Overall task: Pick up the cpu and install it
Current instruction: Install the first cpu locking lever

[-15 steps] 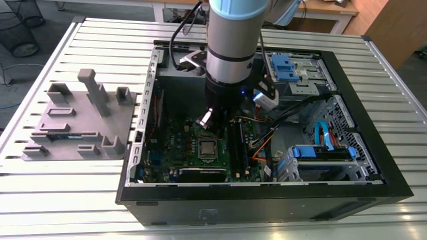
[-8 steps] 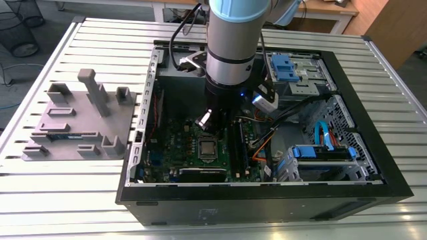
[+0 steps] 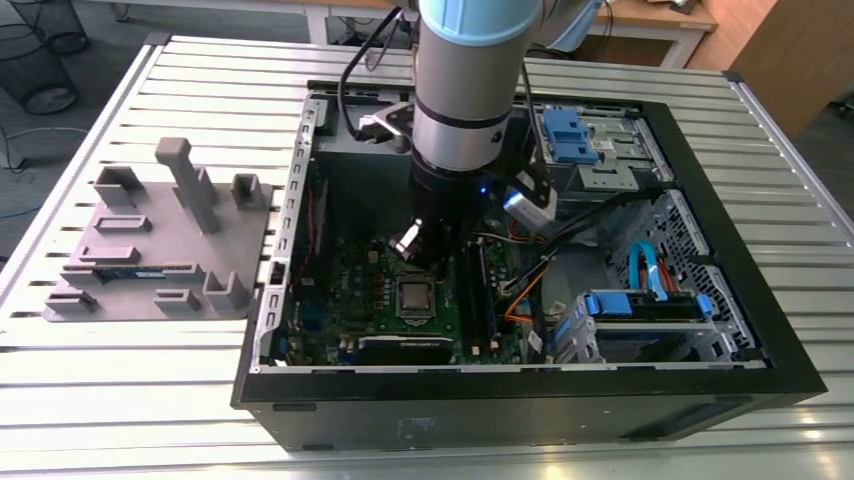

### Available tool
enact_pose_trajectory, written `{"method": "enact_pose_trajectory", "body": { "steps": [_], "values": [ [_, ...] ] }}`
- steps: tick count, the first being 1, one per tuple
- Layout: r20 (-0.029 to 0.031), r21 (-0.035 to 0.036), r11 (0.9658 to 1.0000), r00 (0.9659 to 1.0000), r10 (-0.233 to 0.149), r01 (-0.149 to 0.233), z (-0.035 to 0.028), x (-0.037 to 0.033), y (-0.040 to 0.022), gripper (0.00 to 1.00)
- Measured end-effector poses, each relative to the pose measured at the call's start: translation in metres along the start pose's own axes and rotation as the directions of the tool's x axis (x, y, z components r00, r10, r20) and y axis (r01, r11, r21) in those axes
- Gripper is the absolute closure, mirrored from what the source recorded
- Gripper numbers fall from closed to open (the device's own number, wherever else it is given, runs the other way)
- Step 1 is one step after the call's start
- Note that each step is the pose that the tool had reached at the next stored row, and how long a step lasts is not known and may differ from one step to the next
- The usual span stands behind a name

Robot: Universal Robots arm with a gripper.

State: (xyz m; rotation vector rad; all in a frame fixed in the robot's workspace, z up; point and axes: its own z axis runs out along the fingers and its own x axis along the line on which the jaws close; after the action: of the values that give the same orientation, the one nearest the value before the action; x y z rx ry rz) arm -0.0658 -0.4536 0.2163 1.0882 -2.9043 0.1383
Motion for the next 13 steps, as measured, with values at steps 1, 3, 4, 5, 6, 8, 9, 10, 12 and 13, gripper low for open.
{"method": "enact_pose_trajectory", "body": {
  "steps": [1, 3, 4, 5, 6, 8, 9, 10, 12, 13],
  "values": [
    [-0.0007, 0.0008, 1.0000, 1.0000, 0.000, 0.000, 0.0000, 0.0003, -0.0004, 0.89],
    [-0.0019, 0.0021, 1.0000, 1.0000, 0.000, 0.000, 0.0001, 0.0010, -0.0012, 0.89],
    [-0.0024, 0.0028, 1.0000, 1.0000, 0.000, 0.000, 0.0002, 0.0014, -0.0016, 0.89],
    [-0.0031, 0.0035, 1.0000, 1.0000, 0.000, 0.000, 0.0002, 0.0017, -0.0019, 0.89],
    [-0.0036, 0.0042, 1.0000, 1.0000, 0.000, 0.000, 0.0003, 0.0016, -0.0019, 0.89],
    [-0.0042, 0.0047, 1.0000, 1.0000, 0.000, 0.000, 0.0002, 0.0017, -0.0020, 0.89],
    [-0.0042, 0.0047, 1.0000, 1.0000, 0.000, 0.000, 0.0004, 0.0017, -0.0020, 0.89],
    [-0.0042, 0.0047, 1.0000, 1.0000, 0.000, 0.000, 0.0006, 0.0017, -0.0020, 0.89],
    [-0.0042, 0.0047, 1.0000, 1.0000, 0.000, 0.000, 0.0006, 0.0017, -0.0020, 0.89],
    [-0.0041, 0.0047, 1.0000, 1.0000, 0.000, 0.000, 0.0006, 0.0017, -0.0020, 0.89]
  ]
}}
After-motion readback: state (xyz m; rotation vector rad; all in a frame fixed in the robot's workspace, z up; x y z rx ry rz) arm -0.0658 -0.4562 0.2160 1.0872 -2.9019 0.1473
